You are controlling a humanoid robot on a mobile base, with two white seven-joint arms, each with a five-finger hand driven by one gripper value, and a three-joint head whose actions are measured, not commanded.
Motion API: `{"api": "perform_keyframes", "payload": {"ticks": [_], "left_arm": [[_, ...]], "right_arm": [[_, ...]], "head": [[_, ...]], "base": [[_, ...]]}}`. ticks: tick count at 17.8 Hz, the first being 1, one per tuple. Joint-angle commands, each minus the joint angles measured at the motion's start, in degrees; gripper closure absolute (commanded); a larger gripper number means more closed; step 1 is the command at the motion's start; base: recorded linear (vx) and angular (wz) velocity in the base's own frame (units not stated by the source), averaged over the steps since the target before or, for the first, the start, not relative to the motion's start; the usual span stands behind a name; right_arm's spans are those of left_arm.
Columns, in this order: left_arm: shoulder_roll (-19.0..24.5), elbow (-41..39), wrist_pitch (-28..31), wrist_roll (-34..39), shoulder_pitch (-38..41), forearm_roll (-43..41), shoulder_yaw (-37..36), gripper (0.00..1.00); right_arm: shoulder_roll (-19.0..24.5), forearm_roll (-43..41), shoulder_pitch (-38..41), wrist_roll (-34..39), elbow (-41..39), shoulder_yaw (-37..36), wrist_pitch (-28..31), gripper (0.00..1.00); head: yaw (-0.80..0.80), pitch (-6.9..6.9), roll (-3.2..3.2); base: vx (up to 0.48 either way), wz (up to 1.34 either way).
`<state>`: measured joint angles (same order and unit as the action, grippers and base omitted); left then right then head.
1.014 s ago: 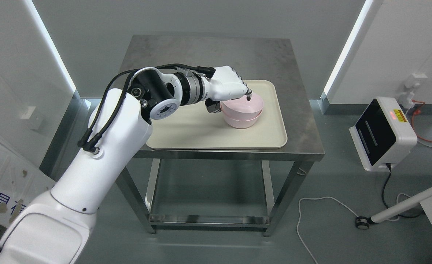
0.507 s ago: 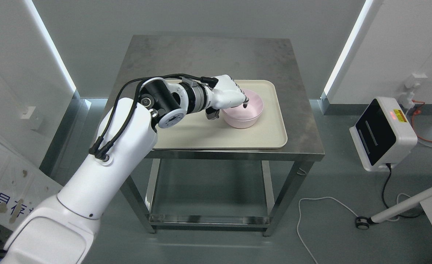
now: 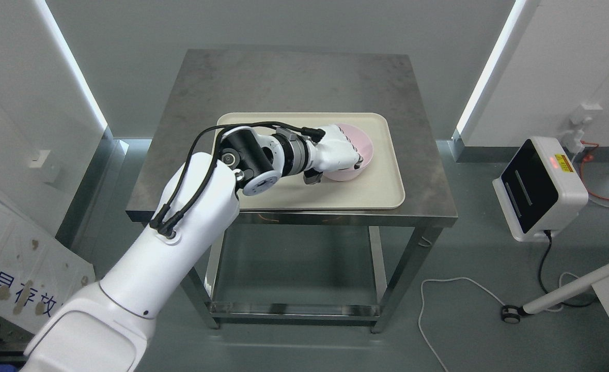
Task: Stack pink IKEA bowls on left shelf middle
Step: 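Grip the stacked bowls with the left hand and lift them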
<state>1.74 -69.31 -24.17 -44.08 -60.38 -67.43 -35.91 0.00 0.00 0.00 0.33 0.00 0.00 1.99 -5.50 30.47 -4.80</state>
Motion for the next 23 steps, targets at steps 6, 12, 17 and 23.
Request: {"api": "perform_keyframes", "payload": {"ticks": [6, 12, 17, 23], "left_arm": [[-0.7, 6.9, 6.6, -0.5, -2.1, -1.8, -3.5, 1.0], [-0.7, 7.0, 9.1, -0.5, -2.3, -2.0, -2.6, 1.0], [-0.7, 6.6, 10.8, -0.3, -2.4, -1.9, 3.5, 1.0], [-0.7, 4.2, 16.8, 0.0, -1.0, -1.6, 12.2, 1.0]], "right_arm": [[-1.0, 0.0, 0.1, 0.0, -1.9, -0.6, 0.0, 0.0], [-1.0, 0.0, 0.1, 0.0, -1.9, -0.6, 0.0, 0.0], [-1.0, 0.0, 0.1, 0.0, -1.9, -0.6, 0.0, 0.0], [-1.0, 0.0, 0.1, 0.0, -1.9, -0.6, 0.0, 0.0]], "head": [[0.0, 0.0, 0.0], [0.0, 0.0, 0.0], [0.0, 0.0, 0.0], [0.0, 0.0, 0.0]], "base": [[0.0, 0.0], [0.0, 0.0], [0.0, 0.0], [0.0, 0.0]]}}
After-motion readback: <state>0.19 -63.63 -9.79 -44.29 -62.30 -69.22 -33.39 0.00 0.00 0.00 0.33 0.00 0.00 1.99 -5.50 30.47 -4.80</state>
